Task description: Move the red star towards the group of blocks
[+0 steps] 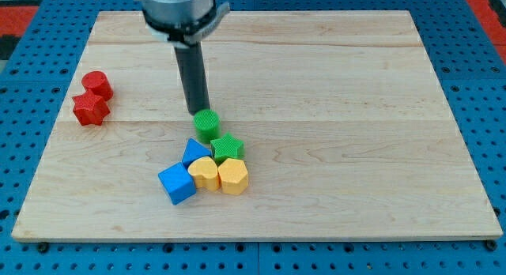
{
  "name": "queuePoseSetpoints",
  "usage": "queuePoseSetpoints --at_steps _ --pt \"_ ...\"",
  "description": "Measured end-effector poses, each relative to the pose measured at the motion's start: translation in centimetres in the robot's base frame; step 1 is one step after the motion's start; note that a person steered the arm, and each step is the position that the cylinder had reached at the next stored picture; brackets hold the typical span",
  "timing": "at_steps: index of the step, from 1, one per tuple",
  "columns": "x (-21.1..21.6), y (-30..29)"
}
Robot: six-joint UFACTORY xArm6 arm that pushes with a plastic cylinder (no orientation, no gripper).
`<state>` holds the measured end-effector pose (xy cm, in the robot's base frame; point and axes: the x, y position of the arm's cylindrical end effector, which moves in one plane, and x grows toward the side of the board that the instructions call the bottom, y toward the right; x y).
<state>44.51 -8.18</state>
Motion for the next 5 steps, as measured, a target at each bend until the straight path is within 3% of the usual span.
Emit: queuePoseSetpoints --at_steps 2,5 --pt "3.0 1.5" --pt "-5.7 2.1"
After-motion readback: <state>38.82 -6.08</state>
